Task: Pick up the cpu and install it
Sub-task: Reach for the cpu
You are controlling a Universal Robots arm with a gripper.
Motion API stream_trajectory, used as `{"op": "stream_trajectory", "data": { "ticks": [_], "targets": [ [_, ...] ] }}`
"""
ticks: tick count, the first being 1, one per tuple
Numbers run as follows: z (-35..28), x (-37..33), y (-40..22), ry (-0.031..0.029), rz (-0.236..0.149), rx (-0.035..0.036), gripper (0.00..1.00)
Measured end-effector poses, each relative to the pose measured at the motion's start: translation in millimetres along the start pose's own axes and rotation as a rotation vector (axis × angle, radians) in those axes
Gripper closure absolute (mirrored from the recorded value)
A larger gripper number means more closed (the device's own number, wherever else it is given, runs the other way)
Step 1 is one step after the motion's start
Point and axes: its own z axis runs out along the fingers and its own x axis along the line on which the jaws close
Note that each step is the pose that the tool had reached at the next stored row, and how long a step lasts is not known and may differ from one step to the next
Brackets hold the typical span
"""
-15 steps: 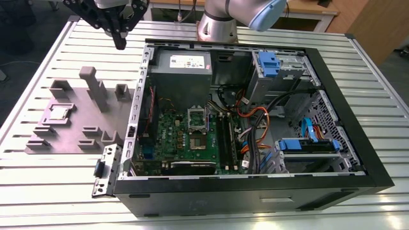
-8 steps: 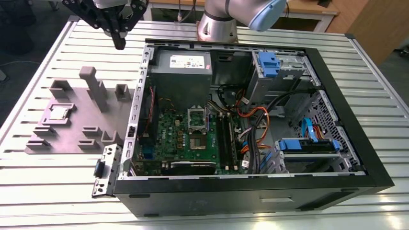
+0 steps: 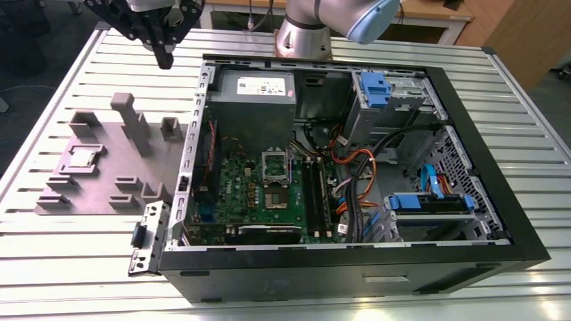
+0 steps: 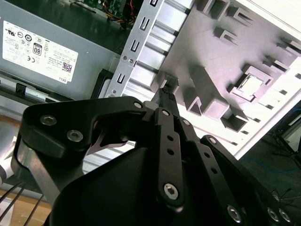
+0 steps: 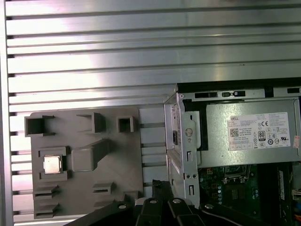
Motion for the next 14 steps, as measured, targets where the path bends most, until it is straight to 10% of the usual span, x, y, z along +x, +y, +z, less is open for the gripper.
{"op": "stream_trajectory", "data": {
  "ticks": [14],
  "targets": [
    [-0.1,3.7,-0.3,0.0001,0.000,0.0001,0.89]
  ]
}}
